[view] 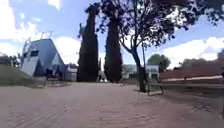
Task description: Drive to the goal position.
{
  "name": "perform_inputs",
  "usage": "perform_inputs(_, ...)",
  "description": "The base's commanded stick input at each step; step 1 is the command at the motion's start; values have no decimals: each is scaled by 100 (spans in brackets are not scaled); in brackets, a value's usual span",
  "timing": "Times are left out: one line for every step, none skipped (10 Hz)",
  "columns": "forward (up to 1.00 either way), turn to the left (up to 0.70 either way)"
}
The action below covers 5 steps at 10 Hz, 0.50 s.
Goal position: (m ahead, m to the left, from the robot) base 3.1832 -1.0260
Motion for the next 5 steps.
perform_inputs(100,0)
perform_inputs(100,0)
perform_inputs(100,0)
perform_inputs(100,0)
perform_inputs(100,0)
